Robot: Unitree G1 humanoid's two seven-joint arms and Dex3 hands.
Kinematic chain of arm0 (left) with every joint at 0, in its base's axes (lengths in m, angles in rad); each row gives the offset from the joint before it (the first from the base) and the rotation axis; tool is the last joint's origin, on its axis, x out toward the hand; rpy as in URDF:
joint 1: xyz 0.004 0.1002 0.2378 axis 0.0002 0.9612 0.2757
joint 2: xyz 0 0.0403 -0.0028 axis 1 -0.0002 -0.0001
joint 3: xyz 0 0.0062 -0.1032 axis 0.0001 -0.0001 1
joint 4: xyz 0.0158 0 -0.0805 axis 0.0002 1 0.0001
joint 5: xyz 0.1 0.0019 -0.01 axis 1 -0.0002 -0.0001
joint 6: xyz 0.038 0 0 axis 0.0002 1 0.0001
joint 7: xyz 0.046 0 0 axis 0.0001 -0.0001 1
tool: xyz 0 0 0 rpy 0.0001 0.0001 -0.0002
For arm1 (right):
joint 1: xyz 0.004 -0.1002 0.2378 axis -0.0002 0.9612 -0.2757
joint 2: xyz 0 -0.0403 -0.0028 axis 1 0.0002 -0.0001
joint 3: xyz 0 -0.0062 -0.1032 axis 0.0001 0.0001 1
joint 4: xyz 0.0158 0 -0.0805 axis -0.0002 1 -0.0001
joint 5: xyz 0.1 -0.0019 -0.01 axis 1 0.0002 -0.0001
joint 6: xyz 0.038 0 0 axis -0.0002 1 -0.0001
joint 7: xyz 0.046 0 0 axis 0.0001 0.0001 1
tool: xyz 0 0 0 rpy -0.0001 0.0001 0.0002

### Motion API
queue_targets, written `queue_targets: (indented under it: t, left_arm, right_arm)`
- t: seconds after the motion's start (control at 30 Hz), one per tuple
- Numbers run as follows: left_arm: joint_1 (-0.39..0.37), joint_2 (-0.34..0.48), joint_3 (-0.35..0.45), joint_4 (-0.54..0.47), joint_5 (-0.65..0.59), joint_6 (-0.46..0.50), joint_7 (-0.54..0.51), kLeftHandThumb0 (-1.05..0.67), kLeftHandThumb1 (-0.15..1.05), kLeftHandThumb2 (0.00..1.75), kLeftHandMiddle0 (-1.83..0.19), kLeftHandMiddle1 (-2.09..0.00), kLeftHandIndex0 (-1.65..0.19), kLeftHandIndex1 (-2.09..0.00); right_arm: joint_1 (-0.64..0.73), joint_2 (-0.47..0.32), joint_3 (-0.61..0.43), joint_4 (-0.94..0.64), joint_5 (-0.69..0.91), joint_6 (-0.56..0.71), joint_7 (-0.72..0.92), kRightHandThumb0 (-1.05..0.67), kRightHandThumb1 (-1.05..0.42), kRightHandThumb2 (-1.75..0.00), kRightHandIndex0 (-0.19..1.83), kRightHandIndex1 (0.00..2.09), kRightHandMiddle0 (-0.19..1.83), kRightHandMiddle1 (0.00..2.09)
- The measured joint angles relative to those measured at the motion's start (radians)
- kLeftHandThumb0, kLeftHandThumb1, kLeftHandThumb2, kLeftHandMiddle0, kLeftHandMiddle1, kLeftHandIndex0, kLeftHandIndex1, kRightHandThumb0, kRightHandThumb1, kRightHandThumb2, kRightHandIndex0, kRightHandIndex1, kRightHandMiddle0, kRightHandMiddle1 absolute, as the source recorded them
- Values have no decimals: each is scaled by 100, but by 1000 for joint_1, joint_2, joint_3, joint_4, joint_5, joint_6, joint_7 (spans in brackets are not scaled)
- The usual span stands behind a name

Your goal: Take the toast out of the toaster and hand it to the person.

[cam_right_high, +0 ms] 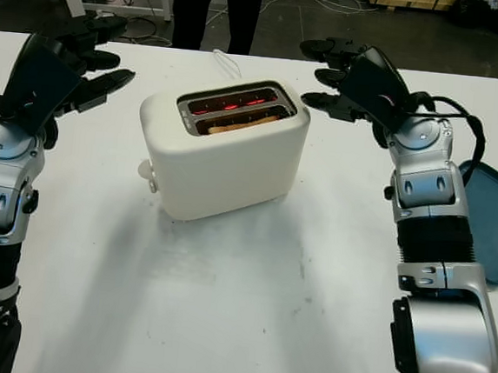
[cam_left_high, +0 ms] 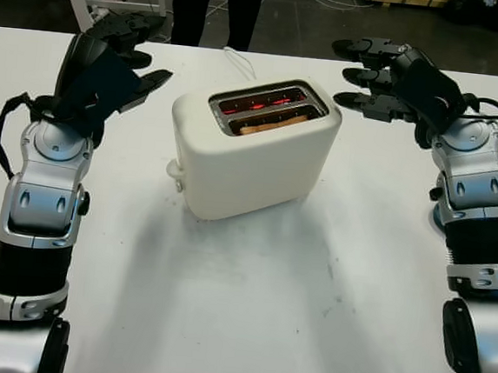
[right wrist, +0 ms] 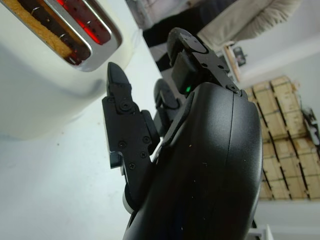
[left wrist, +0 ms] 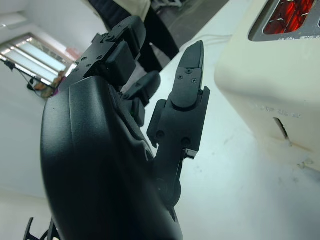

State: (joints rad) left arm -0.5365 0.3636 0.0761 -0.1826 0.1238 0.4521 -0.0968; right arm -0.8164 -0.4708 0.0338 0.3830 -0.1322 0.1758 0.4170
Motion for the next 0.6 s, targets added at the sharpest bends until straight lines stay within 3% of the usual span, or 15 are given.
queue_targets:
  t: [0.6]
  left_arm:
    - [0, 0, 0, 2, 0, -4, 0, -27, 92, 15, -30, -80, -58, -5]
  right_arm:
    - [0, 1, 1, 1, -2, 0, 7, -14, -92, -12, 44, 0, 45, 0]
